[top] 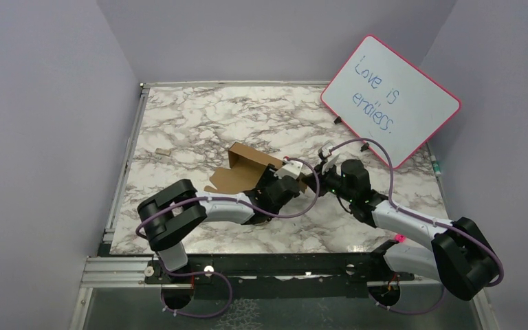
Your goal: Fold the paper box
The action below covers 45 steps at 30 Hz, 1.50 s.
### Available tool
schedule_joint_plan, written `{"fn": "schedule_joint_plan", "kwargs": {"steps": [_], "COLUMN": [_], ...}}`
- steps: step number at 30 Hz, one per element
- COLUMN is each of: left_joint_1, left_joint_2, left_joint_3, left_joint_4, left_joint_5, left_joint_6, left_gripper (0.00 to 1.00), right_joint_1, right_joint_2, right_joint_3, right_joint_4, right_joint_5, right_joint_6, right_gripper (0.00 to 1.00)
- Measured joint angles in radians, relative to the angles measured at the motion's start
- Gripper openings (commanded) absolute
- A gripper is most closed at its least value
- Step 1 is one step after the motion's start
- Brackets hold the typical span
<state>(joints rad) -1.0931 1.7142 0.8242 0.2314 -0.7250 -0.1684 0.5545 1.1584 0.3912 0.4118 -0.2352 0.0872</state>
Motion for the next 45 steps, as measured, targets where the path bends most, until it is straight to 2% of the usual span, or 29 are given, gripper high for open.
{"fn": "schedule_joint_plan", "kwargs": {"steps": [14, 22, 28, 32, 37, 45], "left_joint_1": [0.098, 0.153, 0.171, 0.178, 0.199, 0.239], "left_joint_2": [-0.089, -0.089, -0.089, -0.089, -0.091, -0.11], "left_joint_3": [-0.112, -0.153, -0.177, -0.188, -0.208, -0.244], "left_joint_4": [0.042, 0.086, 0.102, 0.117, 0.135, 0.177], "left_joint_5": [0.103, 0.205, 0.252, 0.275, 0.311, 0.372], "left_joint_6": [-0.056, -0.105, -0.131, -0.143, -0.156, -0.186], "left_gripper": [0.65, 0.64, 0.63, 0.63, 0.62, 0.59], "right_joint_1": [0.0, 0.0, 0.0, 0.0, 0.0, 0.0], "right_joint_2": [0.008, -0.003, -0.085, -0.116, -0.037, 0.183], "right_joint_3": [0.0, -0.028, -0.031, -0.026, 0.005, 0.132], "right_joint_4": [0.015, 0.036, 0.034, 0.019, -0.007, -0.045], "right_joint_5": [-0.051, -0.061, -0.028, 0.05, 0.128, 0.103], "right_joint_6": [-0.011, -0.006, -0.005, -0.006, -0.007, -0.009], "right_gripper": [0.04, 0.2, 0.33, 0.35, 0.42, 0.45]}}
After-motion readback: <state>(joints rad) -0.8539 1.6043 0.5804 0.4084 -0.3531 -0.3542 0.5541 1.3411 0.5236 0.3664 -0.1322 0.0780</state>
